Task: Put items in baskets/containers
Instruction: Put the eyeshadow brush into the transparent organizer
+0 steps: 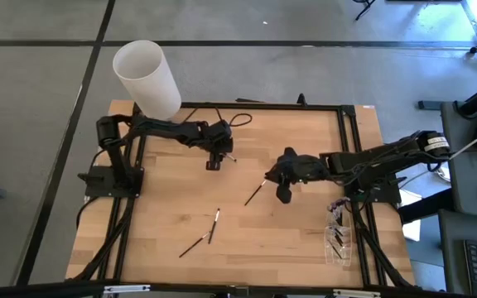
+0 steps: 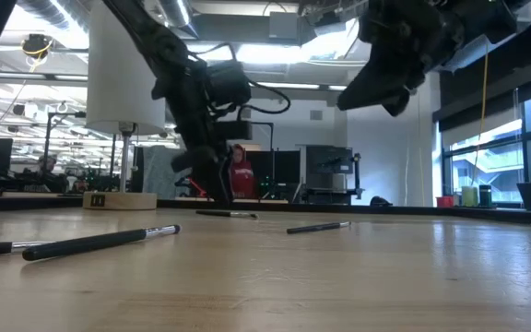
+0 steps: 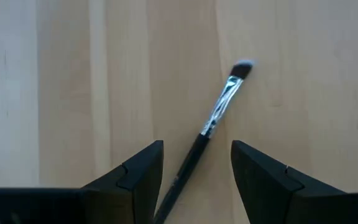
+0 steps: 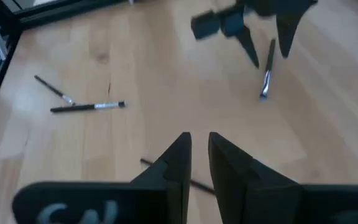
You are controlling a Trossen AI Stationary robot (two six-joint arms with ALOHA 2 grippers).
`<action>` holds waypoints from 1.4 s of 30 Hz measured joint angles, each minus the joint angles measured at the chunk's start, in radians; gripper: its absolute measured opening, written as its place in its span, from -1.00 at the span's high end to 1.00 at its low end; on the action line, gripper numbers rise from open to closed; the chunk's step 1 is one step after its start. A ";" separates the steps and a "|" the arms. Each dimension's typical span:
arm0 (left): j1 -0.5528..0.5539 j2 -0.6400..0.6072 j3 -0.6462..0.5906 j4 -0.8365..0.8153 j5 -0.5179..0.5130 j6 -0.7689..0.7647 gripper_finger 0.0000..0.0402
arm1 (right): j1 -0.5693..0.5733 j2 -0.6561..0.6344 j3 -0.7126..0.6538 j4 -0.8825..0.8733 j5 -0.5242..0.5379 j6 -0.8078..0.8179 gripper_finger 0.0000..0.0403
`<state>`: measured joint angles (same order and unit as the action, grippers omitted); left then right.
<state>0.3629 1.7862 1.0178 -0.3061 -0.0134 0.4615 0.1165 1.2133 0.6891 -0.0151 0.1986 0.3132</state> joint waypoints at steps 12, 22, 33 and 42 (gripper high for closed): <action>0.055 0.089 0.035 -0.026 0.035 -0.010 0.22 | -0.009 0.000 0.002 -0.002 0.018 -0.068 0.73; 0.063 0.089 0.031 -0.033 0.058 -0.149 0.83 | -0.008 0.000 0.002 0.020 0.018 -0.049 0.73; 0.054 0.063 0.024 0.073 0.012 -0.595 0.79 | -0.008 0.098 0.003 0.166 0.058 0.090 0.73; -0.025 -0.069 0.020 0.141 0.028 -0.800 0.89 | -0.039 0.187 0.002 0.302 -0.152 0.120 0.73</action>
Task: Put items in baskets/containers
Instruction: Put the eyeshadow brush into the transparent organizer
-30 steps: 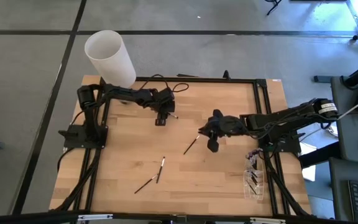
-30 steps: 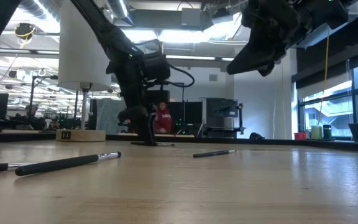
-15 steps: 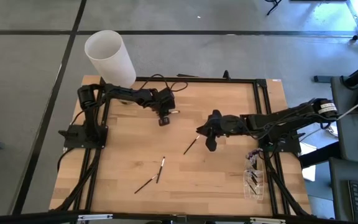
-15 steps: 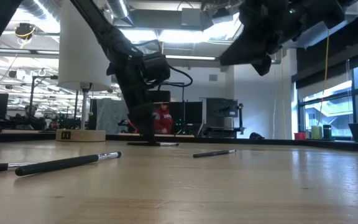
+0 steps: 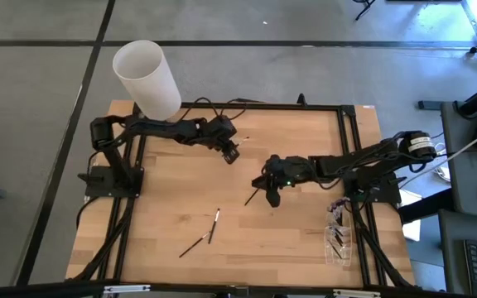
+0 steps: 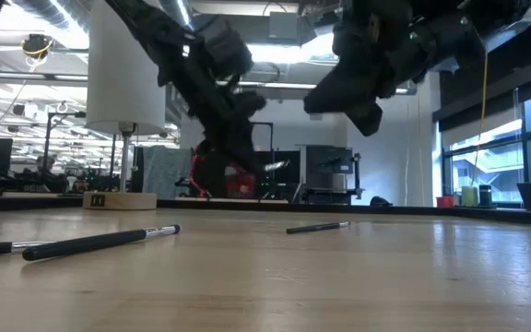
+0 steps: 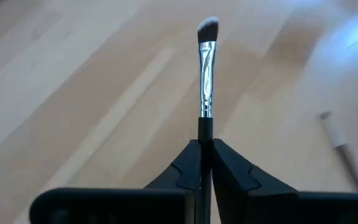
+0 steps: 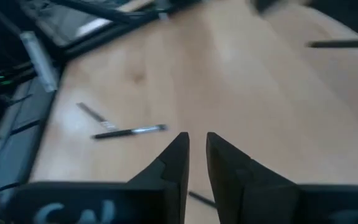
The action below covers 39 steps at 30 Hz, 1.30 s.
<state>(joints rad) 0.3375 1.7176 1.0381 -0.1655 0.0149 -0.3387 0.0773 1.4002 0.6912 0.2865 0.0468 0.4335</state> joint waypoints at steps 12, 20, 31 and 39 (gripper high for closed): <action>-0.248 -0.041 -0.001 0.203 -0.209 -0.099 0.84 | -0.101 -0.020 -0.183 0.231 -0.081 0.069 0.72; -0.331 -0.041 -0.007 0.250 -0.379 -0.161 0.81 | -0.160 -0.088 -0.284 0.360 -0.125 0.090 0.49; -0.328 -0.034 -0.334 1.060 -0.227 -0.277 0.84 | -0.126 -0.099 -0.299 0.469 0.046 0.054 0.14; -0.344 -0.034 -0.370 1.128 -0.203 -0.253 0.84 | -0.083 -0.098 -0.299 0.626 0.067 -0.011 0.12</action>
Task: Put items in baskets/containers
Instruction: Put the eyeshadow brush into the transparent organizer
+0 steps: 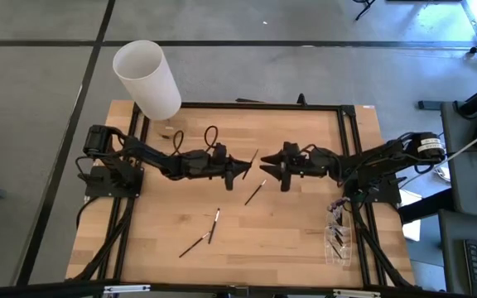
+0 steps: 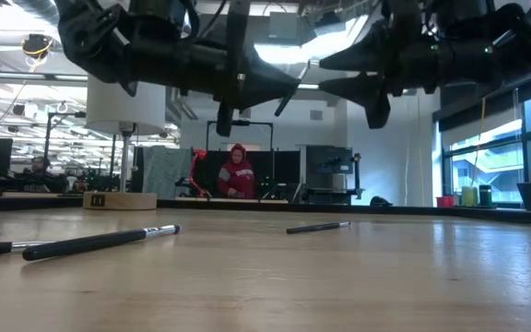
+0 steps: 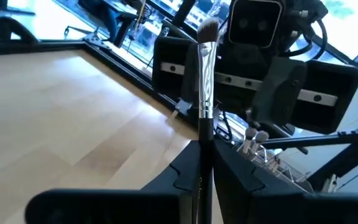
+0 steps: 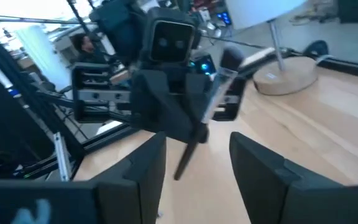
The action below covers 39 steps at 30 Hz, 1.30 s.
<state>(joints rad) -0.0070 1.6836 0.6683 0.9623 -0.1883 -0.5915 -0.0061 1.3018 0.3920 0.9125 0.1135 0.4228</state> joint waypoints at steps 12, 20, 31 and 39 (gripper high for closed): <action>-0.024 0.000 0.001 0.013 0.021 0.090 0.84 | 0.012 0.051 0.023 0.032 0.003 -0.038 0.12; -0.047 0.000 0.001 0.014 0.032 0.170 0.84 | 0.031 0.162 0.106 0.058 -0.038 -0.086 0.12; -0.071 0.000 0.002 -0.003 0.046 0.210 0.84 | 0.057 0.189 0.137 0.070 -0.036 -0.127 0.40; -0.070 0.000 0.002 -0.005 0.056 0.218 0.84 | 0.057 0.188 0.137 0.069 -0.039 -0.139 0.69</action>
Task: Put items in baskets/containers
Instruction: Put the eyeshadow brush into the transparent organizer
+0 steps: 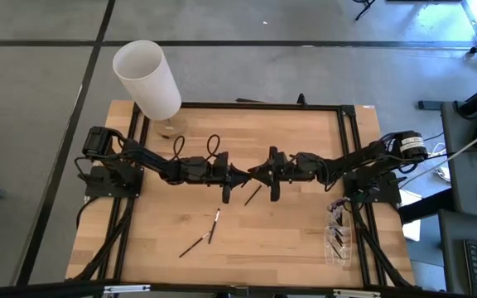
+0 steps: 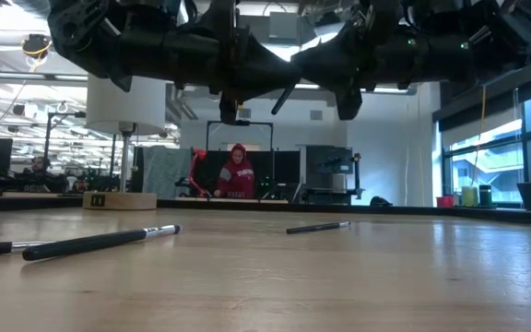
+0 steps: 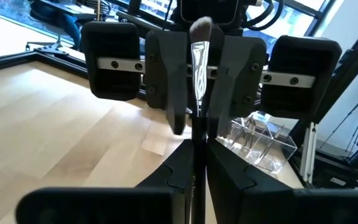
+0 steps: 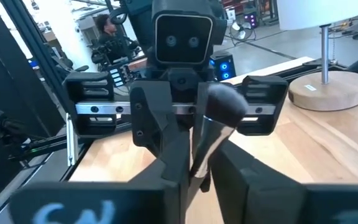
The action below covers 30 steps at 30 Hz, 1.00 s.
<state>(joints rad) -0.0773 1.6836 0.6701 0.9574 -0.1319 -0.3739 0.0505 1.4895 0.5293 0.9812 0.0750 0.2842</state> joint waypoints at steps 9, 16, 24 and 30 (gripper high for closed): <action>0.000 0.000 0.000 -0.026 0.032 0.033 0.83 | 0.001 0.000 0.000 -0.017 0.000 -0.028 0.87; 0.005 -0.002 0.001 -0.128 0.040 0.063 0.66 | 0.001 -0.018 0.004 -0.097 0.024 -0.027 0.87; 0.021 -0.002 0.000 -0.299 0.045 0.063 0.33 | 0.091 -0.133 0.262 -0.964 0.247 0.008 0.87; 0.027 -0.002 0.000 -0.314 0.049 0.048 0.19 | 0.245 -0.134 0.476 -1.373 0.281 0.117 0.84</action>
<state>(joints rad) -0.0502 1.6821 0.6704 0.6437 -0.0834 -0.3264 0.2959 1.3552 1.0055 -0.3922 0.3559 0.4009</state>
